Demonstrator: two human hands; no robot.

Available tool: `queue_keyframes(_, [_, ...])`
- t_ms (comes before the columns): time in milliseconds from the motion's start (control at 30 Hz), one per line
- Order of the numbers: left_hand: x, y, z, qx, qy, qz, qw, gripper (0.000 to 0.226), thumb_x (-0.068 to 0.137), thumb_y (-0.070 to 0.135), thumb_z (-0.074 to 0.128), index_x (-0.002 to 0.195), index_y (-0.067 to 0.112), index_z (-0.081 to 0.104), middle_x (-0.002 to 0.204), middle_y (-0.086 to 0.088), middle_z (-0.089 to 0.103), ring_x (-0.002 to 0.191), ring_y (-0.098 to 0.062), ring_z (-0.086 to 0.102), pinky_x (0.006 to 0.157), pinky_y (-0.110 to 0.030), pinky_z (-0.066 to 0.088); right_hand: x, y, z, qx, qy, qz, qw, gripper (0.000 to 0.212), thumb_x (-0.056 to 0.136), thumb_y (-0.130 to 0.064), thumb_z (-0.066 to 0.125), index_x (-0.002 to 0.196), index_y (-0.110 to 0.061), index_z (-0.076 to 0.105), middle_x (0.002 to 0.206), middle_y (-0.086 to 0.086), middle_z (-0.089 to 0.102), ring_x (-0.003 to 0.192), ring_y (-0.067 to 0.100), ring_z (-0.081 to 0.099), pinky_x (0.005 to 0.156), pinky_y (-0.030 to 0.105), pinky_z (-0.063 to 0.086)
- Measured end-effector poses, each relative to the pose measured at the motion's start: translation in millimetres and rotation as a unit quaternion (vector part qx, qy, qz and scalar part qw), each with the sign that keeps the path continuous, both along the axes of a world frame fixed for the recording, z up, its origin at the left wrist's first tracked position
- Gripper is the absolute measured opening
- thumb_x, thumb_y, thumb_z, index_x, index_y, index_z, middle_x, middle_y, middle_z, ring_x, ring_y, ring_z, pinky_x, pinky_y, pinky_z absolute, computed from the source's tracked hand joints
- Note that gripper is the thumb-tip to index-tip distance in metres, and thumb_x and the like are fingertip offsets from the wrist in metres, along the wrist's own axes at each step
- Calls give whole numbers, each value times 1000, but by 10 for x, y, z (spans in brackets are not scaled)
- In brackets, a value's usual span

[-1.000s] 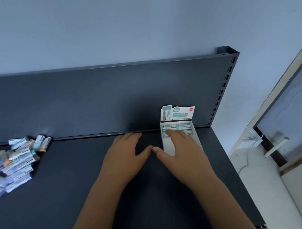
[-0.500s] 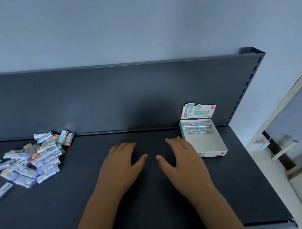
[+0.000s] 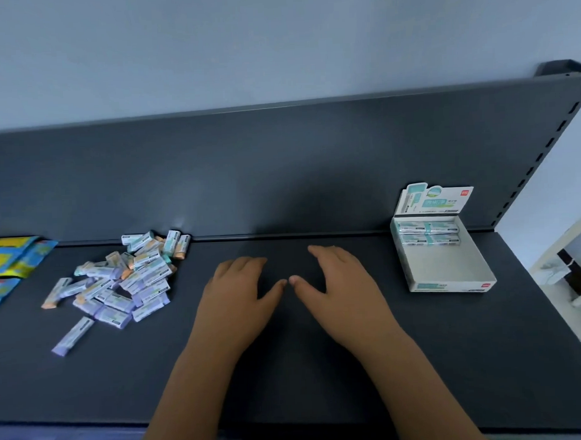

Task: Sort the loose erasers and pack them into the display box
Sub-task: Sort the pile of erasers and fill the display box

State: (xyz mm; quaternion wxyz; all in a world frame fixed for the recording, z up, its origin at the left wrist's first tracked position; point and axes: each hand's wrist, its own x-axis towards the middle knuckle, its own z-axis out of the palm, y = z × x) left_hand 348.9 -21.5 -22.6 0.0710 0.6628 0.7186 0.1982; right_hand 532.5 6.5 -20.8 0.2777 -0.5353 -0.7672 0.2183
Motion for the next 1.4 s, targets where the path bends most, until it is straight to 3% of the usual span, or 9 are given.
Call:
queue_keyframes(167, [-602, -35, -47, 3, -5, -6, 1000, 71, 82, 65, 38, 133, 20, 59, 133, 3, 60, 126, -23, 48, 102, -40, 44, -708, -50, -11, -6, -11, 29, 999, 64, 95, -55, 52, 148, -21, 41, 146, -7, 46, 137, 10, 36, 111, 25, 33])
queue_keyframes(300, [-1331, -96, -86, 20, -5, -16, 1000, 48, 88, 48, 60, 127, 19, 63, 123, 2, 64, 118, -23, 52, 97, -38, 45, -1450, -168, -44, -13, -9, 28, 999, 61, 96, -52, 53, 148, -21, 42, 147, -5, 45, 137, 12, 36, 112, 28, 35])
queue_keyframes(467, [-2273, -156, -147, 30, -22, -37, 999, 42, 83, 48, 48, 109, 21, 66, 109, 5, 65, 105, -23, 57, 93, -37, 43, -2329, -299, -33, -17, -31, 23, 999, 42, 92, -40, 58, 130, -24, 54, 126, -4, 55, 120, 17, 46, 99, 33, 44])
queue_keyframes(667, [-2930, -307, -124, 117, -72, -76, 988, 22, 85, 20, 63, 105, 18, 72, 107, 4, 67, 105, -17, 57, 93, -28, 41, -2962, -342, -53, -15, -66, -38, 997, 35, 89, -32, 59, 123, -24, 58, 125, -4, 53, 111, 21, 44, 94, 40, 47])
queue_keyframes(833, [-3309, -295, -195, 87, -71, -22, 993, 29, 85, 23, 71, 113, 22, 68, 117, 7, 63, 114, -21, 54, 96, -29, 38, -3142, -287, -106, -2, -94, -109, 990, 42, 91, -37, 60, 128, -18, 57, 132, 0, 52, 115, 23, 41, 93, 38, 45])
queue_keyframes(1033, [-3526, -180, -233, 1, -120, 71, 990, 60, 83, 38, 70, 137, 21, 50, 129, -3, 57, 117, -30, 56, 99, -46, 47, -3226, -180, -175, -4, -106, -158, 982, 42, 91, -46, 63, 123, -19, 59, 122, 1, 58, 112, 24, 46, 89, 40, 47])
queue_keyframes(1133, [-3547, -153, -185, -8, -178, 78, 981, 60, 84, 30, 72, 139, 18, 50, 128, -7, 56, 110, -28, 59, 92, -50, 53, -3271, -163, -162, 9, -92, -166, 982, 36, 86, -40, 69, 114, -19, 63, 114, -1, 63, 106, 24, 49, 85, 41, 50])
queue_keyframes(1300, [-3519, -87, -148, -13, -256, 98, 962, 62, 87, 11, 71, 144, 17, 46, 138, -1, 57, 123, -19, 55, 101, -37, 47, -3261, -134, -136, 26, -63, -126, 990, 54, 77, -24, 72, 129, -25, 58, 125, -5, 60, 115, 23, 48, 93, 39, 48])
queue_keyframes(1400, [-3509, -22, -123, -14, -306, 106, 946, 61, 90, 0, 62, 145, 19, 44, 134, 2, 57, 105, -10, 61, 81, -22, 51, -3227, -135, -131, 21, -28, -75, 997, 60, 77, -14, 71, 134, -26, 56, 132, -7, 55, 122, 19, 47, 101, 36, 45])
